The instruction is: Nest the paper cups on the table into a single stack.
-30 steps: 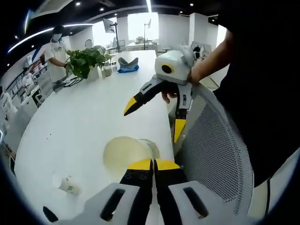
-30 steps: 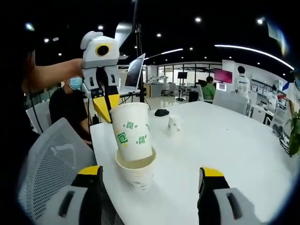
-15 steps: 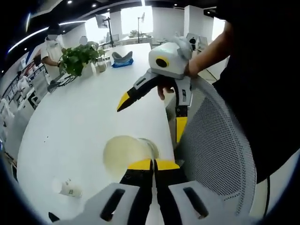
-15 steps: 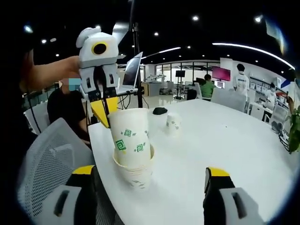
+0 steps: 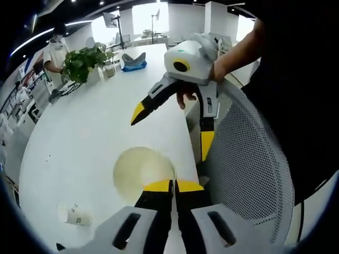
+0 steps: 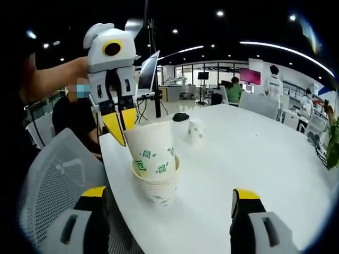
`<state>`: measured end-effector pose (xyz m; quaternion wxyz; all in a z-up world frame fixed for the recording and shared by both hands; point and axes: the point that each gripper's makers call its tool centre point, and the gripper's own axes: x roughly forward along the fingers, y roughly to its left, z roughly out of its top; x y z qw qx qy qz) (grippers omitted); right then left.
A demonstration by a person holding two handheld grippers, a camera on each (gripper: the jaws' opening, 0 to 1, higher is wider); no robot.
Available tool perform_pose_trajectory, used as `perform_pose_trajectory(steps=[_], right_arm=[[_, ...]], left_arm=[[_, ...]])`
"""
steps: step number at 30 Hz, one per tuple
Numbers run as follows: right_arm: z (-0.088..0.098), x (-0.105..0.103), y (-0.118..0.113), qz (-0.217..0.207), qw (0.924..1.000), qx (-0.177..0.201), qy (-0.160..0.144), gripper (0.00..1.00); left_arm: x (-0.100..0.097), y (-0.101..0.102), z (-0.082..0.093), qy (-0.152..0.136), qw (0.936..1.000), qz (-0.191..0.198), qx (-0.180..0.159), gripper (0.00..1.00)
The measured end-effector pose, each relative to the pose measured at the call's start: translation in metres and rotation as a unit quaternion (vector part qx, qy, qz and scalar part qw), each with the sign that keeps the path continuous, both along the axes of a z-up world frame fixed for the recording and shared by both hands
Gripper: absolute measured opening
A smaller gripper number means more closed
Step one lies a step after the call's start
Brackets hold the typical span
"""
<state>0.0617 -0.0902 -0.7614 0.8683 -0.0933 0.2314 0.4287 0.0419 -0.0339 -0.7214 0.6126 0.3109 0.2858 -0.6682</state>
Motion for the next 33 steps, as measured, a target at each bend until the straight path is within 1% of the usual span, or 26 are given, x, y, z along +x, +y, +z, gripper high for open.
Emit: perform_pose_trajectory(steps=[5, 9, 21, 28, 33], right_arm=[[0.000, 0.001, -0.001, -0.004, 1.0000, 0.002, 0.002, 0.97], [0.000, 0.001, -0.002, -0.006, 1.0000, 0.001, 0.001, 0.97], [0.000, 0.001, -0.003, -0.009, 1.0000, 0.000, 0.002, 0.97], [-0.002, 0.001, -0.003, -0.008, 0.9999, -0.003, 0.005, 0.97], [-0.003, 0.001, -0.003, -0.007, 0.9999, -0.007, 0.006, 0.96]], left_arm=[[0.003, -0.001, -0.006, -0.002, 0.9999, -0.001, 0.011, 0.00], [0.009, 0.005, -0.019, -0.013, 0.9989, -0.005, 0.044, 0.00], [0.009, -0.008, -0.022, 0.001, 0.9996, -0.001, 0.027, 0.00], [0.003, -0.015, -0.022, 0.019, 0.9997, -0.003, 0.017, 0.00], [-0.001, -0.017, -0.024, 0.025, 0.9995, -0.008, 0.017, 0.00]])
